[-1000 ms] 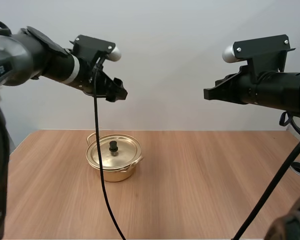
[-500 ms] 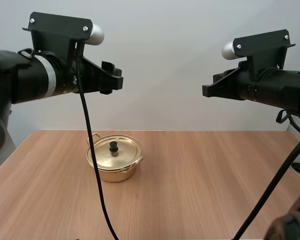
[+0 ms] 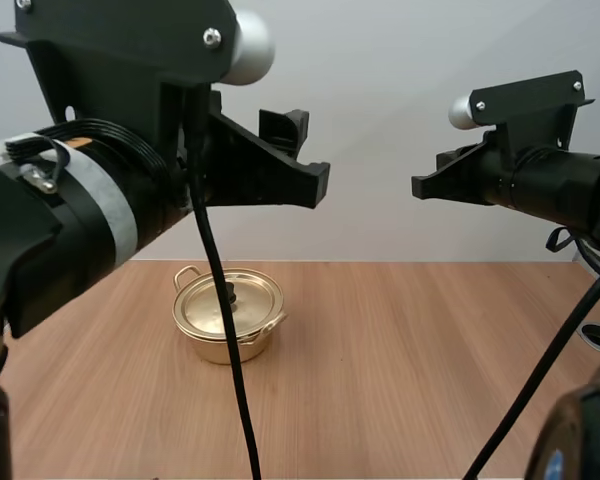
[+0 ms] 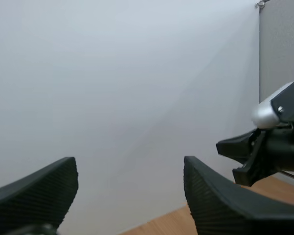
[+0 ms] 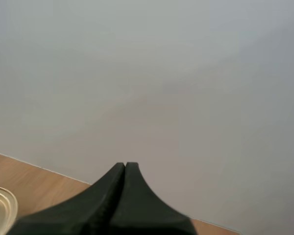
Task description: Open the pot, put the car inside, and close it
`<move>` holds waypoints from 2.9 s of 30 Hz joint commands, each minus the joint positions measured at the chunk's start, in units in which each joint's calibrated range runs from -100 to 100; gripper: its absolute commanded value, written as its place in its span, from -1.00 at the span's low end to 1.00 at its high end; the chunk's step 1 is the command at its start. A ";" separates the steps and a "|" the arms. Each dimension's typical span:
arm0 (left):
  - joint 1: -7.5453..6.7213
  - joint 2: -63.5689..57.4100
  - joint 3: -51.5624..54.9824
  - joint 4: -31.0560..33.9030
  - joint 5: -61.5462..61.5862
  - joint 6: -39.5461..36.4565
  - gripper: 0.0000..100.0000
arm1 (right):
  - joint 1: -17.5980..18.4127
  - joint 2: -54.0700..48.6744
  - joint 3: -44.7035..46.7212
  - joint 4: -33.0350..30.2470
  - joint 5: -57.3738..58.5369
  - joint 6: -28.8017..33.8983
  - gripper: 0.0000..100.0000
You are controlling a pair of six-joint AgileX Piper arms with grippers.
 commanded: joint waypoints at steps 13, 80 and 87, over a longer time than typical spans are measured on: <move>-14.66 -8.45 2.91 46.85 -24.81 -28.27 1.00 | -0.03 -6.57 12.55 7.32 1.38 -1.27 -1.00; -12.14 -17.26 50.42 62.18 -52.45 -39.70 -1.00 | 14.61 -35.51 13.16 -50.88 -21.07 48.14 -1.00; -12.14 -17.26 50.42 63.17 -58.41 -46.58 -1.00 | 14.61 -36.73 20.84 -57.44 -25.60 59.57 -1.00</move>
